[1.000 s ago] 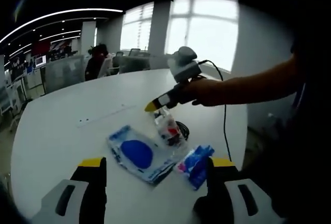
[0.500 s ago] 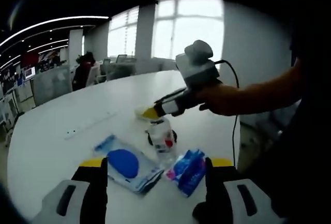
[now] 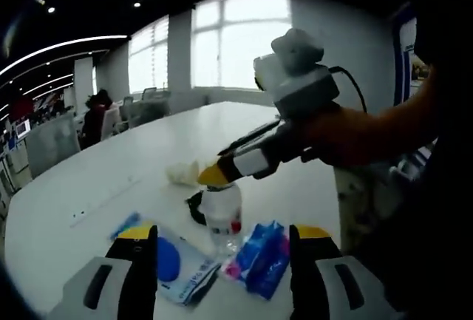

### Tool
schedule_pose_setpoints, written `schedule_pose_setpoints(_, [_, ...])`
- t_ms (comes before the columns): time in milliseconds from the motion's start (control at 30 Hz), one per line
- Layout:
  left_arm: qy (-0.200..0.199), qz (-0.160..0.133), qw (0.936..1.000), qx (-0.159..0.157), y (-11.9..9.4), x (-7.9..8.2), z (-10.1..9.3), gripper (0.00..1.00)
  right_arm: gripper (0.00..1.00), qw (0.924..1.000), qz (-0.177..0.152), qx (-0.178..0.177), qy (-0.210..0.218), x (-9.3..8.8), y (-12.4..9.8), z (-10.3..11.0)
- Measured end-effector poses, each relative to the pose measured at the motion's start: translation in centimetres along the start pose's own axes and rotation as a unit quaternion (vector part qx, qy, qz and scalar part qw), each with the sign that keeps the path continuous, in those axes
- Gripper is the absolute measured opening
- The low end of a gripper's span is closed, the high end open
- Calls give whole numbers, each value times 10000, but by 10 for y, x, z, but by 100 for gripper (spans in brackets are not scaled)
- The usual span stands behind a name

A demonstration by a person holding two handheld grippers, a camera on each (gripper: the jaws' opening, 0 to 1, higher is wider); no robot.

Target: Arrange the tabletop items into an orderly group along one side of the table until the central work area is clear of visible clutter.

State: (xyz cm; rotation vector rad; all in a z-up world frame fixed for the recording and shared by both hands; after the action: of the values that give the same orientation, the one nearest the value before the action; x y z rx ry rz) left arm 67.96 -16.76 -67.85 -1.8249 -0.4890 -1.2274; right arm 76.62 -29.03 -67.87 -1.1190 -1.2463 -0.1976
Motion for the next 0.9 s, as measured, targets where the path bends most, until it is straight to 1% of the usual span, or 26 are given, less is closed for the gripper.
schedule_pose_setpoints(33, [31,-16,10000,-28,4,0,-1,71,18,10000,9,5,13,-1,-1,0])
schedule_pose_setpoints(133, [335,-40,9994,-96,24,-1,-1,70,18,10000,37,-31,25,-4,-6,2])
schedule_pose_setpoints(167, [314,-9,9994,-163,30,-3,-2,69,18,10000,35,-61,43,-4,-6,2])
schedule_pose_setpoints(200, [242,71,9990,-358,37,-6,-4,68,18,9999,34,-77,76,-5,-6,1])
schedule_pose_setpoints(267, [274,-6,9988,-403,49,-10,-2,66,19,9999,43,-74,117,-5,-6,1])
schedule_pose_setpoints(400, [189,19,9986,-493,65,-15,0,65,19,10000,37,-29,49,-7,-9,2])
schedule_pose_setpoints(533, [186,18,9977,-652,82,-14,-1,63,18,9998,139,160,-15,-11,-5,0])
schedule_pose_setpoints(600, [279,95,9968,-737,91,-13,-2,62,19,9994,193,277,83,-13,-5,1])
schedule_pose_setpoints(667, [373,213,9962,-760,98,-13,-2,61,19,9995,173,255,1,-13,-5,0])
schedule_pose_setpoints(733, [431,223,9958,-782,102,-11,-2,58,19,9994,175,311,-22,-13,-4,0])
schedule_pose_setpoints(833, [462,258,9956,-774,105,-8,-1,53,19,9987,121,478,-147,-13,-4,-1])
schedule_pose_setpoints(867, [440,267,9957,-764,107,-8,1,53,19,9977,7,622,-284,-12,-4,-1])
schedule_pose_setpoints(900, [423,271,9959,-756,107,-8,2,53,19,9970,-7,697,-348,-12,-5,-2])
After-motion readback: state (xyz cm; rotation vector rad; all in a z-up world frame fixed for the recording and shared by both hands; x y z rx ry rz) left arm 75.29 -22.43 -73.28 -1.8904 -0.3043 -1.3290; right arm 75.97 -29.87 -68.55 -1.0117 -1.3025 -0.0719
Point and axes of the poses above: the point that each gripper's makers call its tool centre point, and the gripper's own axes: y roughly forward along the fingers, z roughly to its left, x roughly out of its top, the point moved 8 cm from there along -y, roughly backward along the fingers, and after that the axes turned 11 degrees about -y, right-handed, at the moved point
